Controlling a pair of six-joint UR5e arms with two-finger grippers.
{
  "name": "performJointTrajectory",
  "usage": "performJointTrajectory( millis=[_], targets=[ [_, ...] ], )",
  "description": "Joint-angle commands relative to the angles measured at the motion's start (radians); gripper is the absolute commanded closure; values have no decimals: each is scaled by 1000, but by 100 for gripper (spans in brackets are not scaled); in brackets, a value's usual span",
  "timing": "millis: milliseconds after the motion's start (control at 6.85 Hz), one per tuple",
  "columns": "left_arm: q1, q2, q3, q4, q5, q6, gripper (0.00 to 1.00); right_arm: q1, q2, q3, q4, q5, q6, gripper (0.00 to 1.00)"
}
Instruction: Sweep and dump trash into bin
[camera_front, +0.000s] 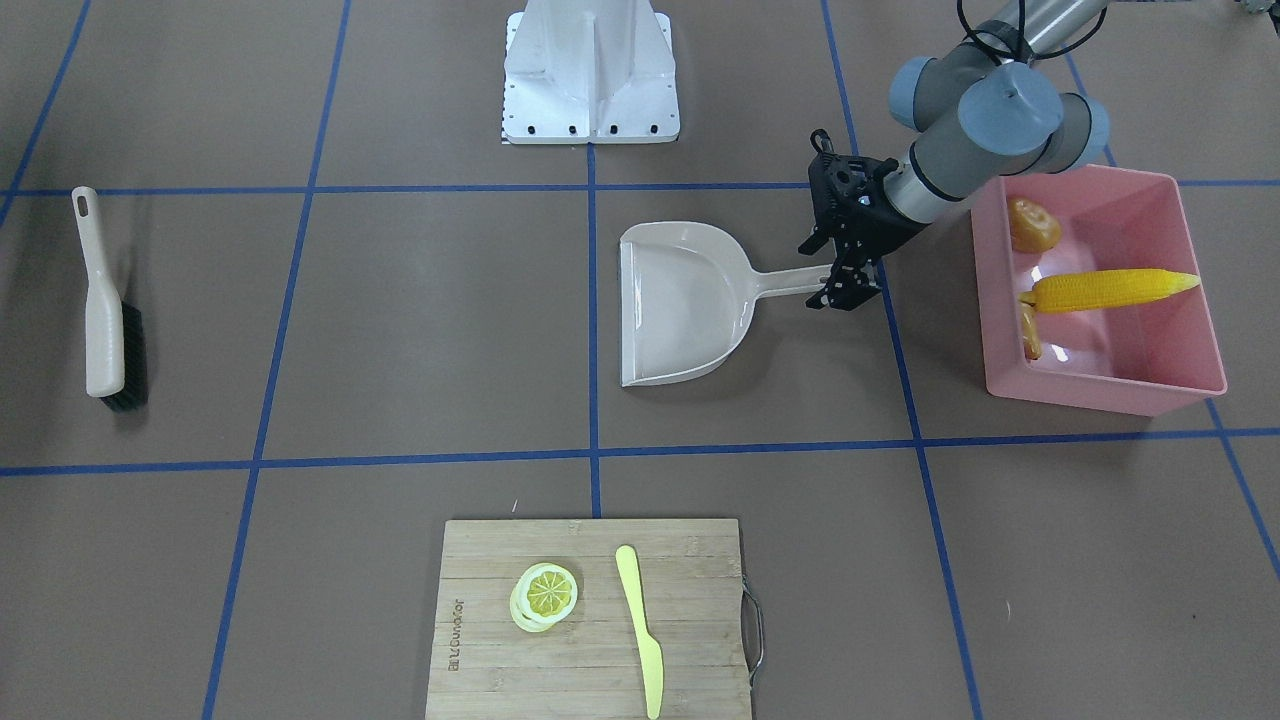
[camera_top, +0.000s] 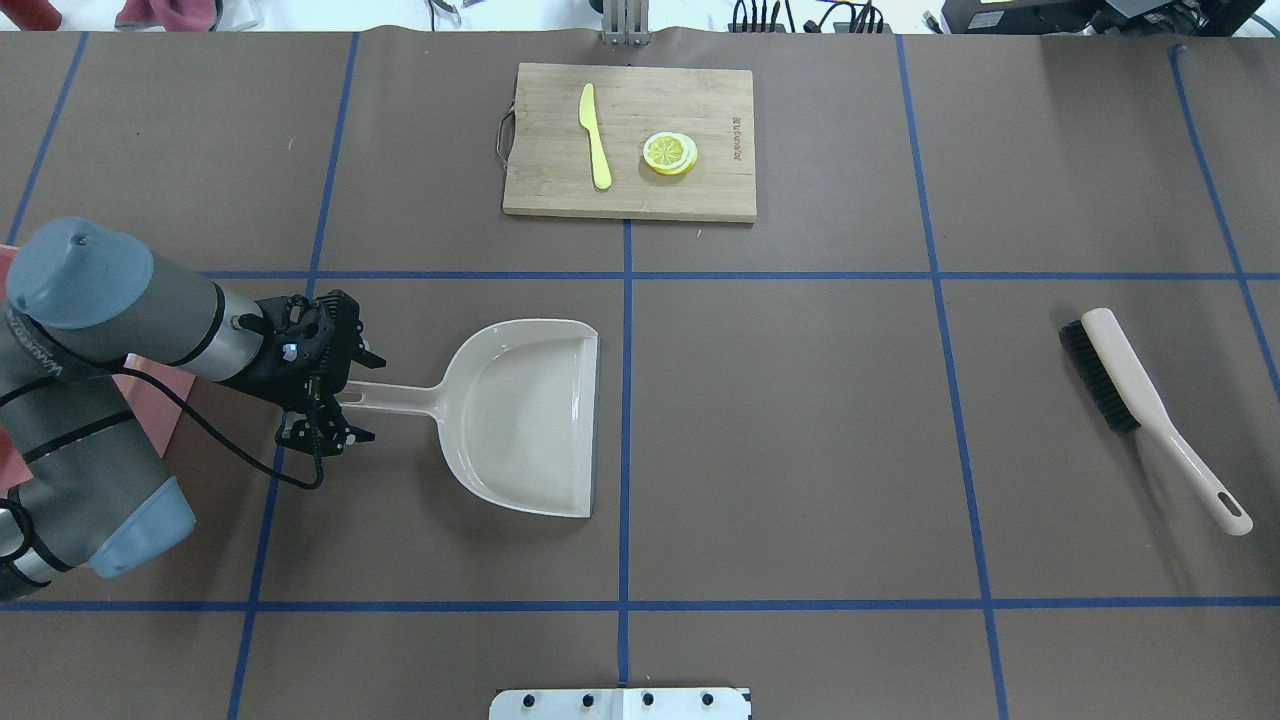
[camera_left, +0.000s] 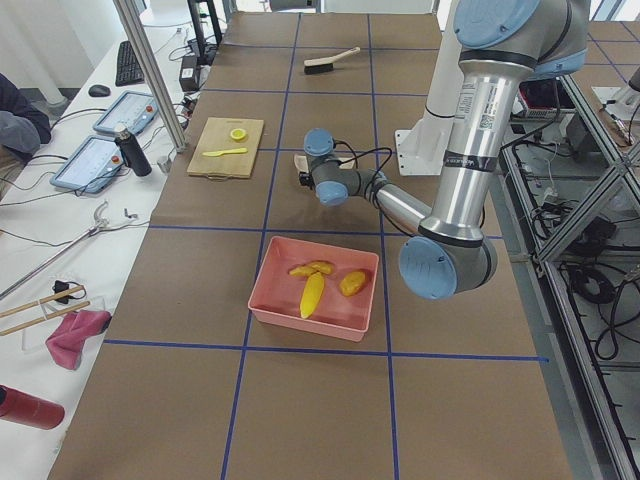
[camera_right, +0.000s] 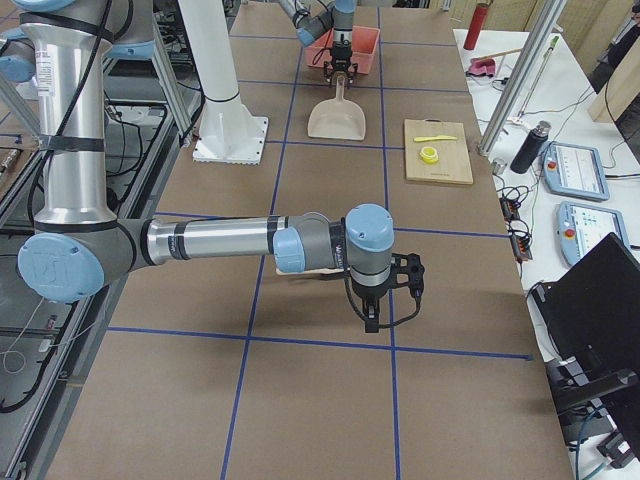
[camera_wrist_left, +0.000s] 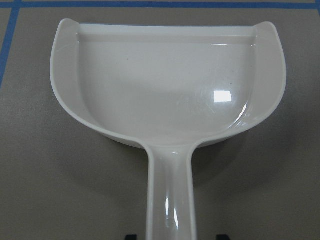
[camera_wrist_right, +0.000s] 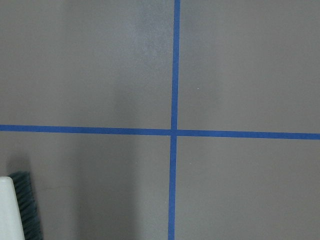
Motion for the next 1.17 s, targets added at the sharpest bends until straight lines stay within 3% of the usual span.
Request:
performJointTrajectory(
  millis=[0,292,438,730,1022],
  targets=[
    [-69,13,-41,-3,-12,-6,2,3,-6,2,0,3,0,0],
    [-184,77,-64,27,-66,-109,2,14,-6,2,0,4,0,0],
    [-273,86,-65,126,-140,-174,2,14,-6,2,0,4,0,0],
    [-443,210,-65,196,-162,-168,2,14,-6,2,0,4,0,0],
    [-674,316,-61,378,-162,-173,2,14,-6,2,0,4,0,0]
  ],
)
